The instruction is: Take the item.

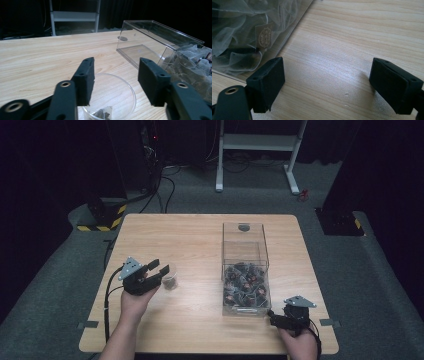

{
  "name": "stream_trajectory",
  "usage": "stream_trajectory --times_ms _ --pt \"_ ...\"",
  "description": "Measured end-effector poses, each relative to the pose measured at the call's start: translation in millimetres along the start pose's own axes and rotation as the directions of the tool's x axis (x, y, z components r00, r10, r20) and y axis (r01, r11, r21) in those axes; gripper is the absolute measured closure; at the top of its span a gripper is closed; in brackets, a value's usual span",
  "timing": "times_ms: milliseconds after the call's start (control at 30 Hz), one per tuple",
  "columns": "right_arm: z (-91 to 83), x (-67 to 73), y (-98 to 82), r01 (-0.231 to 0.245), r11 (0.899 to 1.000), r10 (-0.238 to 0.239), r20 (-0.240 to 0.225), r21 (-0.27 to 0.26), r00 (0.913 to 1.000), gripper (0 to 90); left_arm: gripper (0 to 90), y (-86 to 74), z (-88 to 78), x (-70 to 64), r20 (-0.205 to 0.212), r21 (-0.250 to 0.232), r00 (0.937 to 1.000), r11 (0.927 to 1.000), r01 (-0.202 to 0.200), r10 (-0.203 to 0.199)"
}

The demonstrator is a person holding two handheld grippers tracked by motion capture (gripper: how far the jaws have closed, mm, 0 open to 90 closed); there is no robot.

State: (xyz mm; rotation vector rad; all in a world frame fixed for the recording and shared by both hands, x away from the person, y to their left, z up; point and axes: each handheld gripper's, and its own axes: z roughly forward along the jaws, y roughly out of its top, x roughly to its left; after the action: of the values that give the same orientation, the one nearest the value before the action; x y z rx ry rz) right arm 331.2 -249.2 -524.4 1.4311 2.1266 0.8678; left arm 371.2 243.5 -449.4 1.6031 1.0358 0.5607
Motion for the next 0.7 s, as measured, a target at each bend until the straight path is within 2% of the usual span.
stream_trajectory --times_ms 367,700 --pt "0.0 0.0 0.0 0.0 1.0 0.0 0.0 0.0 1.0 12.9 30.7 1.5 -5.1 -5.7 -0.002 0.015 0.9999 0.9997 -0.017 0.017" --pt "0.0 -0.5 0.0 0.013 1.0 -0.013 -0.007 -0.002 0.9999 12.9 21.2 -8.3 -15.0 -1.6 -0.011 0.075 0.9995 0.9967 -0.03 0.031"
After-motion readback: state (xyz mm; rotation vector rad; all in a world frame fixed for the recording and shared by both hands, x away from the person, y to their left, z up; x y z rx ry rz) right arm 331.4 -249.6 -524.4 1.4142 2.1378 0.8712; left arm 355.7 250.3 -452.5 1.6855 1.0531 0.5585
